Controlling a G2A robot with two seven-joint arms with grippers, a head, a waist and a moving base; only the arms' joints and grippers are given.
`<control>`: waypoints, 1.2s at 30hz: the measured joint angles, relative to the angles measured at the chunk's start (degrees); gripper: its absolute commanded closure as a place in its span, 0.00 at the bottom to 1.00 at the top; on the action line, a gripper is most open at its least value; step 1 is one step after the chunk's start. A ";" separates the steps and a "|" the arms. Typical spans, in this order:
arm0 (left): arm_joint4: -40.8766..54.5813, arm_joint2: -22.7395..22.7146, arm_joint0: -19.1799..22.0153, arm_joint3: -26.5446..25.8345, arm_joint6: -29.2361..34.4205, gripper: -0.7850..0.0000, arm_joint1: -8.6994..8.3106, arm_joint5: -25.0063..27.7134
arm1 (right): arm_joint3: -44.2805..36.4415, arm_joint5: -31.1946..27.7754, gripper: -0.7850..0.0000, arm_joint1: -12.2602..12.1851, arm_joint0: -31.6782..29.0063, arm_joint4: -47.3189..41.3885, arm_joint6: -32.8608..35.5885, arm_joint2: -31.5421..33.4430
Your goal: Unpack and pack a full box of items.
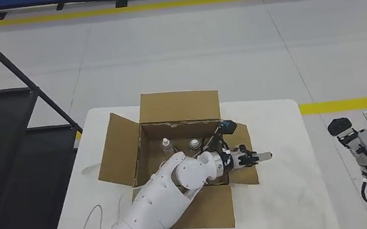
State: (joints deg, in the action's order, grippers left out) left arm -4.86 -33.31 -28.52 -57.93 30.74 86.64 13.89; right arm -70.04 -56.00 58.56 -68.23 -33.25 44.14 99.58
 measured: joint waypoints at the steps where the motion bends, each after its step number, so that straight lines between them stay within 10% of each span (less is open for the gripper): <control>1: -0.14 -0.08 0.04 0.15 -0.06 0.00 0.12 0.34 | 0.04 0.24 0.00 0.01 0.00 0.04 -0.15 -0.02; 13: -5.41 -15.91 -8.37 -15.55 1.46 0.00 -5.97 5.36 | -2.57 -0.08 0.00 0.14 -0.21 1.16 -0.70 -0.71; 26: -11.48 -48.88 -39.10 -51.56 2.21 0.00 -13.79 3.91 | -21.28 7.45 0.00 0.80 6.62 27.57 0.18 -10.59; 36: -2.07 -70.79 -60.87 -61.03 -3.25 0.00 -15.28 12.51 | -23.93 21.58 0.00 3.99 22.06 58.78 2.10 -33.85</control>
State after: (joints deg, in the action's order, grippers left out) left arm -6.92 -104.10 -89.38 -118.96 27.49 71.36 26.40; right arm -93.97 -34.42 62.55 -46.17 25.53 46.24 65.74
